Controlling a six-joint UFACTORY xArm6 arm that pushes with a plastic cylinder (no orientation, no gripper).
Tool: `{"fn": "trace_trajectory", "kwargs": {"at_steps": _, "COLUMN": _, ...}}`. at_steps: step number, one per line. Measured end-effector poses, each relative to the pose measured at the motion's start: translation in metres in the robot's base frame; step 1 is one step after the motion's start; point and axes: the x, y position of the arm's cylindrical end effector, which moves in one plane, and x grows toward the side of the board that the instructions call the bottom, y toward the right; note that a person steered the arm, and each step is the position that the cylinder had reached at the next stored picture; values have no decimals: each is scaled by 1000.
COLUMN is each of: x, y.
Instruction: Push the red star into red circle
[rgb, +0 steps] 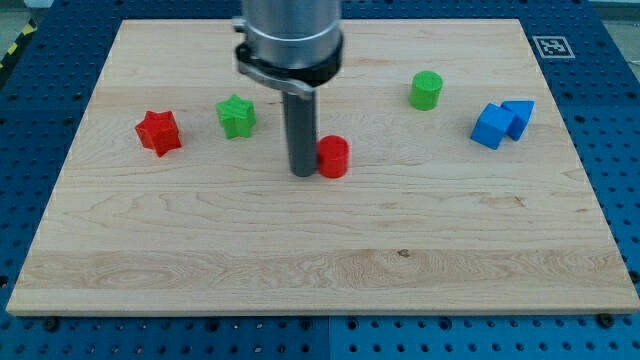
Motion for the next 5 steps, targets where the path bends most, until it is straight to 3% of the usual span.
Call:
{"fn": "trace_trajectory", "kwargs": {"at_steps": 1, "x": 8, "y": 2}}
{"fn": "trace_trajectory", "kwargs": {"at_steps": 2, "x": 47, "y": -61}}
{"fn": "trace_trajectory", "kwargs": {"at_steps": 3, "x": 50, "y": -145}}
{"fn": "trace_trajectory", "kwargs": {"at_steps": 4, "x": 35, "y": -237}}
{"fn": "trace_trajectory", "kwargs": {"at_steps": 5, "x": -25, "y": -291}}
